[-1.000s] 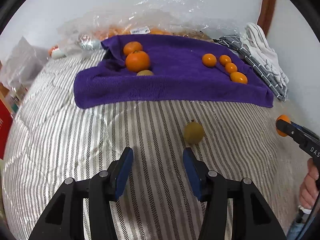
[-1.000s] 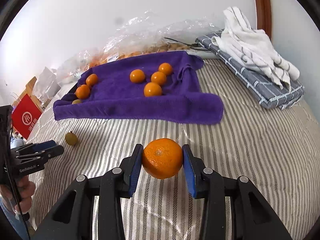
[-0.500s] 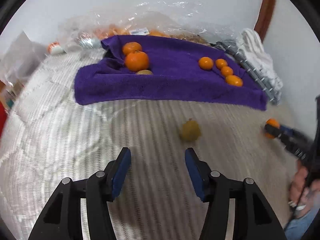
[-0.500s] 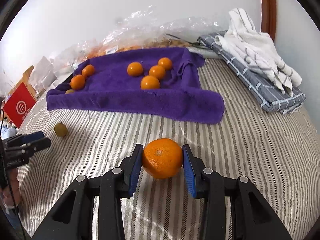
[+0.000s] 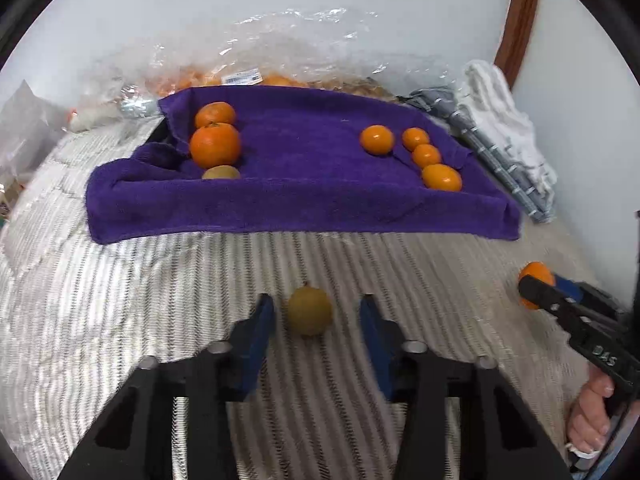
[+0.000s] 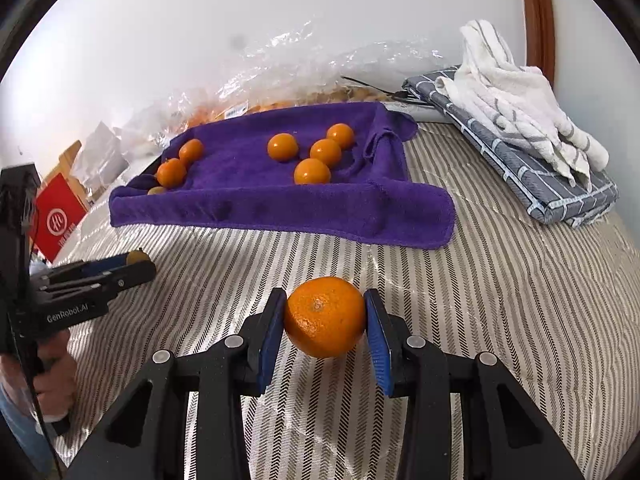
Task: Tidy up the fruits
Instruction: 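Grasp a yellow-green fruit with the left tool while the right tool holds the large orange, then lower the large orange onto the purple towel and open the right tool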
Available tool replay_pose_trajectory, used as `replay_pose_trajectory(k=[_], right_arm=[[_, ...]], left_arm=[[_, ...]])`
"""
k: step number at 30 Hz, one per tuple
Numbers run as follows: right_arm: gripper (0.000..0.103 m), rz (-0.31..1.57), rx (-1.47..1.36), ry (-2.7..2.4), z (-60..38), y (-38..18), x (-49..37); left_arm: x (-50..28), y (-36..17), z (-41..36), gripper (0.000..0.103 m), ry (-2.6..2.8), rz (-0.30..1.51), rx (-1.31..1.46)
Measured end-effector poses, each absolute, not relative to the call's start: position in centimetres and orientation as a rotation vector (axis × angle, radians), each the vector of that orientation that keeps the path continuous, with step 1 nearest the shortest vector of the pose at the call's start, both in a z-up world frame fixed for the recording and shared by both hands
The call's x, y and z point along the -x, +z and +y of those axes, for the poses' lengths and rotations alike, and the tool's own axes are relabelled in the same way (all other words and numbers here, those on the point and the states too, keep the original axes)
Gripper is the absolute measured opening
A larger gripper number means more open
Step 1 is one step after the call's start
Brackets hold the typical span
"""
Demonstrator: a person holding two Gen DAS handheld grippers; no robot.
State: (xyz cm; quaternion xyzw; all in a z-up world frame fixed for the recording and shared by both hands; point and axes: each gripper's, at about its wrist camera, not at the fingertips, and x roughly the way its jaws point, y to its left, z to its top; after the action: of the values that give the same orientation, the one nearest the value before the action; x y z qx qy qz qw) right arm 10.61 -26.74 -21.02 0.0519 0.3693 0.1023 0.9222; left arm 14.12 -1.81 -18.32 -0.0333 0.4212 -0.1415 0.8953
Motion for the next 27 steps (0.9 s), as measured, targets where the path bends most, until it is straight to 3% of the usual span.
replay_pose_trajectory(k=[1,12,19,27], right_arm=[[0.039,0.757,-0.119,0.214,-26.9,-21.0,-10.6],[0.039,0.767,-0.120,0.204,-26.8,-21.1,-10.8],[0.039,0.770,-0.080,0.174,-26.0,-20.8,-10.7],[0.039,0.693,-0.069,0.158,-25.4,-15.3,-11.5]], left_arm=[[-14.2,-18.4,-1.7,0.022,-0.302,0.879,0.075],[-13.3,-17.7,2.0,0.022,-0.348,0.787,0.250],[-13.0,-17.1,2.1,0.022,-0.298,0.778,0.183],[-12.6,-11.3,5.5,0.022,-0.212,0.738,0.124]])
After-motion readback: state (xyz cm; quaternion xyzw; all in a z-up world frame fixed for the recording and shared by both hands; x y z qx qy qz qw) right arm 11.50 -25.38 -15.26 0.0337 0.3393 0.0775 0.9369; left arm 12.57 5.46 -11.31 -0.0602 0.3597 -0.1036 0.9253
